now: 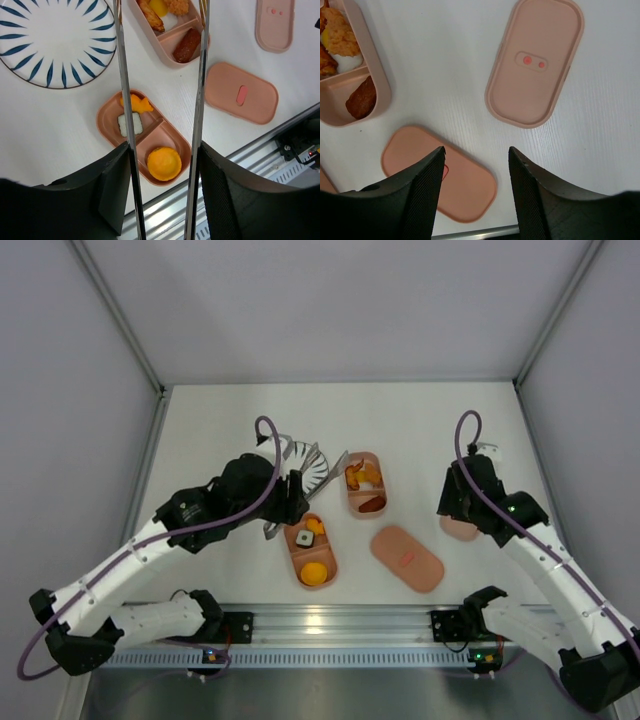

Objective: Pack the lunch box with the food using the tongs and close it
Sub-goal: Place the fake food in the packing box, then place the clamp at the center of the board.

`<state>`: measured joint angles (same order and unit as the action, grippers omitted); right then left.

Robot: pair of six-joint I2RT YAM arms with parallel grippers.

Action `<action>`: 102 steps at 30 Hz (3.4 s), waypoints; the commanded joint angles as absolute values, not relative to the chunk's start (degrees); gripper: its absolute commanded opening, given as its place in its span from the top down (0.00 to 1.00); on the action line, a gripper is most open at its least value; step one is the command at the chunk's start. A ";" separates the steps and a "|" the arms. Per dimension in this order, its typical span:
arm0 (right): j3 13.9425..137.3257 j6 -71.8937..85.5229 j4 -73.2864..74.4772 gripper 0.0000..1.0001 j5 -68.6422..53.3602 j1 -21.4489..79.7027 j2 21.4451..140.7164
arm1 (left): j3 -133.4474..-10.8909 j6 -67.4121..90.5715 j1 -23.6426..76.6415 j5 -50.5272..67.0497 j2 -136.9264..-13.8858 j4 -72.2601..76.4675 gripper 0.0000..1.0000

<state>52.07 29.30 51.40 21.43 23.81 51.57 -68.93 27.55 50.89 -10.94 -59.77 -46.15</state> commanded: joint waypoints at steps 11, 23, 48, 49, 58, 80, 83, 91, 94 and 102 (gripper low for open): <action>50.28 35.95 51.86 0.46 17.49 23.12 49.83 | -61.70 31.81 50.71 -10.89 -48.09 -51.50 0.40; 49.13 34.28 46.76 0.46 14.15 23.20 52.03 | -61.35 32.26 41.86 -19.79 -52.11 -51.51 0.34; 47.38 24.61 38.76 0.45 5.89 23.12 58.36 | -54.15 35.16 -1.56 -2.12 -77.87 -26.55 0.37; 47.03 24.61 38.76 0.46 5.89 23.12 58.10 | -53.53 34.98 -2.36 -1.24 -78.65 -25.24 0.37; 46.58 26.36 38.41 0.45 6.68 23.12 58.36 | -50.28 36.12 -3.51 3.77 -85.69 -20.40 0.28; 48.96 28.65 41.66 0.45 12.04 23.12 60.64 | -53.78 36.21 -3.78 8.96 -74.20 -24.08 0.16; 48.08 29.53 41.75 0.45 12.22 23.12 61.08 | -54.93 35.33 -3.60 10.10 -69.98 -26.36 0.17; 41.58 34.27 39.38 0.46 9.06 23.12 60.64 | -57.21 32.61 -3.25 19.06 -59.60 -31.90 0.17; 39.65 36.72 37.63 0.47 7.66 23.12 61.35 | -58.09 32.69 -2.46 22.57 -56.44 -33.48 0.17; 33.67 41.83 31.91 0.48 5.63 23.20 62.75 | -60.20 31.64 -2.11 26.89 -54.06 -35.68 0.17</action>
